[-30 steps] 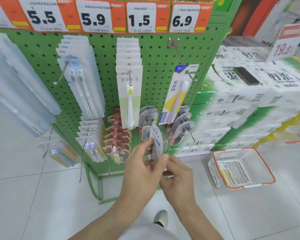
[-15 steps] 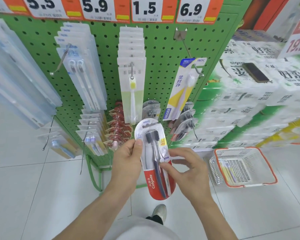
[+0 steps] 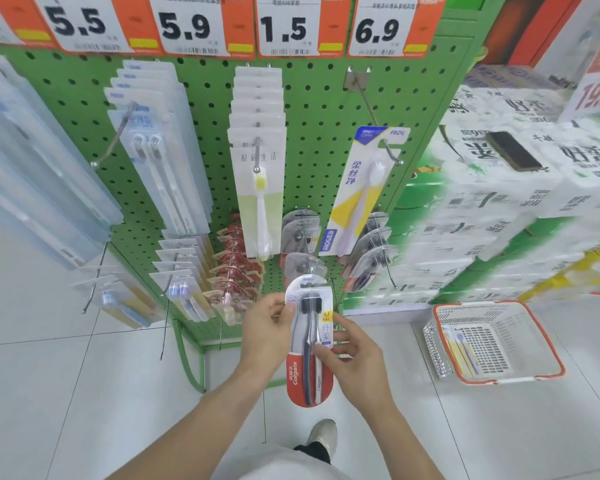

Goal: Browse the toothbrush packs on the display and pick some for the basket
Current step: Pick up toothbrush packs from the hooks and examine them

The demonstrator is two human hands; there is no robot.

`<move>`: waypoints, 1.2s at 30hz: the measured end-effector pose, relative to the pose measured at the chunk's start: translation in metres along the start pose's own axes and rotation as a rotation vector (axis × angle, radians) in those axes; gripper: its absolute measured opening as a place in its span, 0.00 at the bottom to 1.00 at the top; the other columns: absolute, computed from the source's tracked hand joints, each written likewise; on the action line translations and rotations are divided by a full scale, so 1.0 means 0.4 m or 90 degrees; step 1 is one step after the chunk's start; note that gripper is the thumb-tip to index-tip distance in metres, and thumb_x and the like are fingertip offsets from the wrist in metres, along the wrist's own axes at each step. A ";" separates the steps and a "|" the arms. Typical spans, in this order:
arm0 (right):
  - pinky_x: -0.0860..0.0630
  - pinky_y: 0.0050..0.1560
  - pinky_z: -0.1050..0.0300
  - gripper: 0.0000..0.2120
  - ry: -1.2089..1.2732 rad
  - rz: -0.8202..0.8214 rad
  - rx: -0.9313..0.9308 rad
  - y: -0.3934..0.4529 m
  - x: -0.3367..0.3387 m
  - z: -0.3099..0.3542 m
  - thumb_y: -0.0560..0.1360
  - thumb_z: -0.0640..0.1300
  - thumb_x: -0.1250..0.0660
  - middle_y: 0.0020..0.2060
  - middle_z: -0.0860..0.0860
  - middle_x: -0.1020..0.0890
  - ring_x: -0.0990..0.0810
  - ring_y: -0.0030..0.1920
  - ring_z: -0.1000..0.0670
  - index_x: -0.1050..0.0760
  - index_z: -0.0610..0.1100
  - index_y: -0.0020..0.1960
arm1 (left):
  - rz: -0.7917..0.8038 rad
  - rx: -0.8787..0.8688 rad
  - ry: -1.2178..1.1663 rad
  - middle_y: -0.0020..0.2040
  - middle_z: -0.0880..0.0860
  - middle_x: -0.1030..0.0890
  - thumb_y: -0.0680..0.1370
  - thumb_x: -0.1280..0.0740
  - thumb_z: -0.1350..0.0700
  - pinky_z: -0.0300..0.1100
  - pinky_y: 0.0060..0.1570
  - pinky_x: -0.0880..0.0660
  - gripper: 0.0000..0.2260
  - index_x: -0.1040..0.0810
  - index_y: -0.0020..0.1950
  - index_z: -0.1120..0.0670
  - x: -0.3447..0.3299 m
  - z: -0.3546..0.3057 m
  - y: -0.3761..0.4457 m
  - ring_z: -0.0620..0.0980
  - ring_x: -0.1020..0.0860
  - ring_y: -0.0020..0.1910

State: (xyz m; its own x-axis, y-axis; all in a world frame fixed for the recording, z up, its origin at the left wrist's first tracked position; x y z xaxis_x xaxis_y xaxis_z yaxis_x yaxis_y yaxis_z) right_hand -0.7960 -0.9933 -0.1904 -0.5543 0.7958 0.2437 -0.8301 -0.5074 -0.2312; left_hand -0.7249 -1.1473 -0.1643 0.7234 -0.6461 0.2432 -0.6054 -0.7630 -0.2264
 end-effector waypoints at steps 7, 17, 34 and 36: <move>0.19 0.41 0.63 0.24 -0.029 -0.005 0.020 0.027 0.004 0.007 0.71 0.43 0.20 0.42 0.64 0.15 0.16 0.41 0.57 0.23 0.63 0.59 | -0.012 -0.010 0.008 0.47 0.44 0.16 0.82 0.34 0.59 0.38 0.52 0.23 0.05 0.19 0.53 0.50 -0.015 -0.010 0.017 0.41 0.18 0.49; 0.22 0.45 0.64 0.05 -0.102 0.004 0.026 0.073 0.027 -0.006 0.78 0.47 0.28 0.43 0.60 0.14 0.17 0.44 0.60 0.17 0.51 0.53 | 0.004 -0.020 0.077 0.46 0.44 0.17 0.83 0.35 0.58 0.28 0.43 0.28 0.05 0.21 0.52 0.49 -0.027 0.023 0.016 0.39 0.20 0.47; 0.24 0.47 0.64 0.11 0.102 -0.214 0.394 0.194 0.086 0.437 0.79 0.44 0.29 0.49 0.59 0.18 0.19 0.48 0.57 0.25 0.54 0.59 | 0.031 -0.009 0.081 0.45 0.46 0.17 0.83 0.36 0.59 0.28 0.38 0.27 0.04 0.22 0.51 0.53 -0.016 0.006 0.036 0.42 0.19 0.46; 0.26 0.45 0.63 0.06 0.103 -0.197 0.384 0.222 0.079 0.441 0.80 0.44 0.30 0.44 0.62 0.19 0.21 0.44 0.57 0.24 0.51 0.55 | 0.031 -0.013 0.071 0.45 0.46 0.16 0.83 0.36 0.60 0.31 0.41 0.26 0.05 0.21 0.51 0.52 -0.016 0.006 0.039 0.42 0.18 0.47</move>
State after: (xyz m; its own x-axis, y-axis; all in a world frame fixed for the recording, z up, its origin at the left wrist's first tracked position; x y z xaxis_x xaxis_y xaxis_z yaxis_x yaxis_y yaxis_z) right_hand -0.8979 -1.0716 -0.0372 -0.3093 0.9491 0.0602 -0.8631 -0.3067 0.4012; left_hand -0.7384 -1.1550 -0.1715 0.6525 -0.6795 0.3355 -0.6467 -0.7301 -0.2208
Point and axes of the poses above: each hand's wrist, its own y-axis towards the middle knuckle, its own x-axis out of the back of the hand, z = x × y, the point moved 2 cm from there along y, towards the middle knuckle
